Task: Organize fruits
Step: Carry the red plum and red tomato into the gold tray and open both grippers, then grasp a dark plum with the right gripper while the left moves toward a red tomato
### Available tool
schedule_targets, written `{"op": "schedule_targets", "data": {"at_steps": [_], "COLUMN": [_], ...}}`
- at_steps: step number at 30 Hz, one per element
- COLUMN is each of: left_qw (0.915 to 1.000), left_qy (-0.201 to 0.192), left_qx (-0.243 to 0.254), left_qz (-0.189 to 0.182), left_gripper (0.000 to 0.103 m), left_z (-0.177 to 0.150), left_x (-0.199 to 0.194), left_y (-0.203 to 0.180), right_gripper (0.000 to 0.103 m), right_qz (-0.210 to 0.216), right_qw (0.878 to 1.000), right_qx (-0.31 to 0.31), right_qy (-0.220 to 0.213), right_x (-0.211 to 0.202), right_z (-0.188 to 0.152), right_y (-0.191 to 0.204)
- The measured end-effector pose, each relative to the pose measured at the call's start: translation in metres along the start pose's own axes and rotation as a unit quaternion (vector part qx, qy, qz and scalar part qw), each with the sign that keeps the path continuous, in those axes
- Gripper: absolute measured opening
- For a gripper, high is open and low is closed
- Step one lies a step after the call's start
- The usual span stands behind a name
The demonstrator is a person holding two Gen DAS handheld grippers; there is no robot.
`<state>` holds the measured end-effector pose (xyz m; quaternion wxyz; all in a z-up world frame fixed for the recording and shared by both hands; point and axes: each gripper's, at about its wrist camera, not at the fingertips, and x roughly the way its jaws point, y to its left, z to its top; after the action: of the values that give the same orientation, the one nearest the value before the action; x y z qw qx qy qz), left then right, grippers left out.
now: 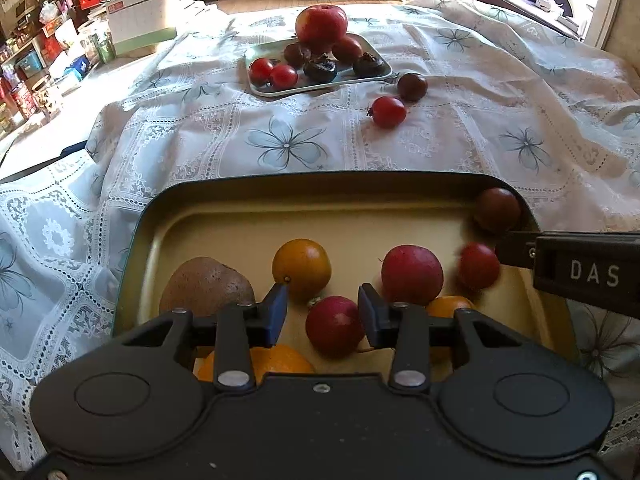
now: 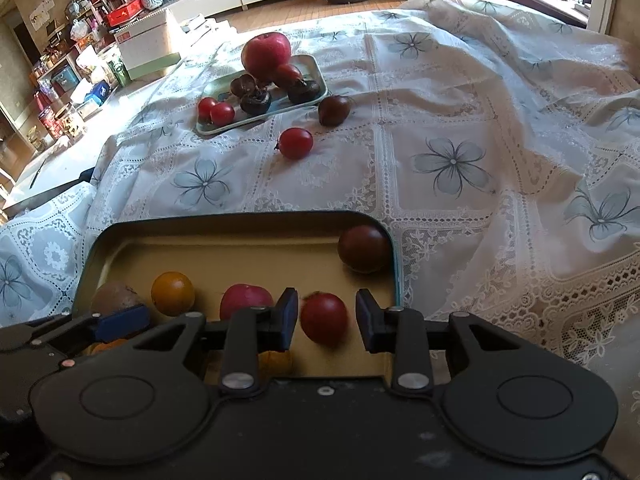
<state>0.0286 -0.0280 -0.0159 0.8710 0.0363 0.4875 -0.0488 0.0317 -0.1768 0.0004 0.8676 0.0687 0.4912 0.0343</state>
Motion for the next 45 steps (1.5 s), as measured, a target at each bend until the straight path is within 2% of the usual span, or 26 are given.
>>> {"op": "schedule_targets", "data": {"at_steps": [45], "left_qw": [0.9992], "left_qy": [0.033], "left_qx": [-0.006], "left_qz": [-0.023], "left_gripper": [0.049], "left_z": [0.0], "left_x": [0.006], "left_y": [0.003], "right_gripper": [0.036], "right_qz": [0.013], "right_qw": [0.999], "right_qx": [0.002], "right_qy": [0.038], "right_x": [0.013], "right_z": [-0.003], "right_y": [0.002]}}
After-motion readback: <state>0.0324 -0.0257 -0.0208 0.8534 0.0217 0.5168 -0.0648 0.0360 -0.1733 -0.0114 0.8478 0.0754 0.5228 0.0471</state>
